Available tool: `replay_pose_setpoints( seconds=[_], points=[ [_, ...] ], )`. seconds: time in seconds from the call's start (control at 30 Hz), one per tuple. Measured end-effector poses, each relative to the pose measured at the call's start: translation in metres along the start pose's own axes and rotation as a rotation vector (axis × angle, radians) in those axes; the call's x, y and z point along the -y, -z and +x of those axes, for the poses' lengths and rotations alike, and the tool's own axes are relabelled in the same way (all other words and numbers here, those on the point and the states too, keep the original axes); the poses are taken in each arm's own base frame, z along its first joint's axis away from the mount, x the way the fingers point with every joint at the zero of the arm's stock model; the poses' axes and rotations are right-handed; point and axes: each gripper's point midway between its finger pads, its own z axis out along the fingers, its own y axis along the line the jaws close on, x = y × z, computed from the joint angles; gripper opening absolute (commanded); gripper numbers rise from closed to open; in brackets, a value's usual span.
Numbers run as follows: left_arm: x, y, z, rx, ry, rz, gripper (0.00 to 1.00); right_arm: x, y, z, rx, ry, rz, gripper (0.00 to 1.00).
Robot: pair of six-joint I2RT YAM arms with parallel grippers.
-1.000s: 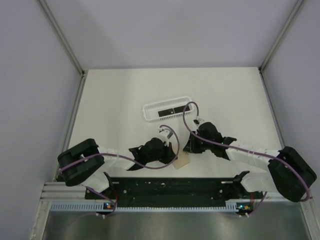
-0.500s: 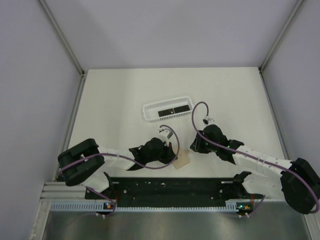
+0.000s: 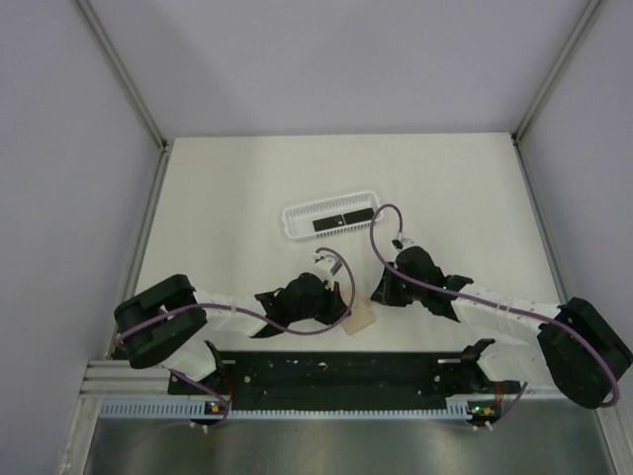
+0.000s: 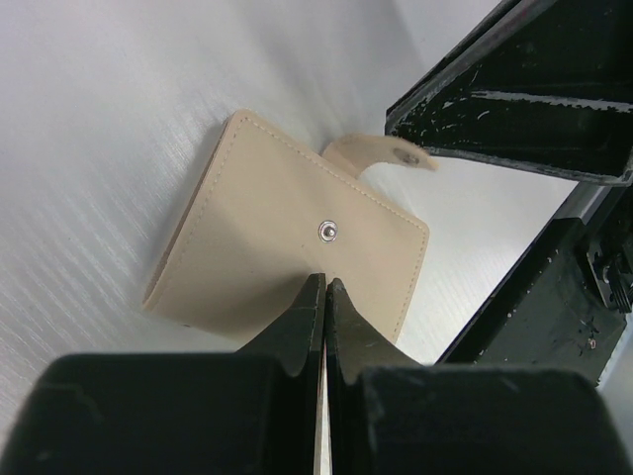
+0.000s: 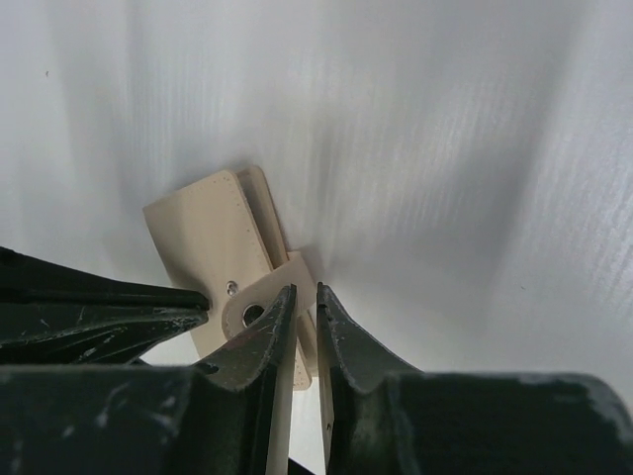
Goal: Put the credit cards into the card holder
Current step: Insert the card holder at the center of the board.
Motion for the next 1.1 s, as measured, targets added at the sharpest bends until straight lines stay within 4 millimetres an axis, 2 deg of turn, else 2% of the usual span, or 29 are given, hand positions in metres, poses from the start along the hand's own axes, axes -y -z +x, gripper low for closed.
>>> replay_pose_setpoints(
  seconds=[0.5, 1.1],
  points=[
    [-0.001, 0.0, 0.001, 0.001, 0.001, 0.0, 0.0, -0.03, -0.006, 0.007, -0.053, 0.012, -0.165, 0.12],
    [-0.001, 0.0, 0.001, 0.007, 0.001, 0.002, 0.0, -0.036, -0.013, 0.02, -0.114, 0.012, -0.227, 0.09]
  ],
)
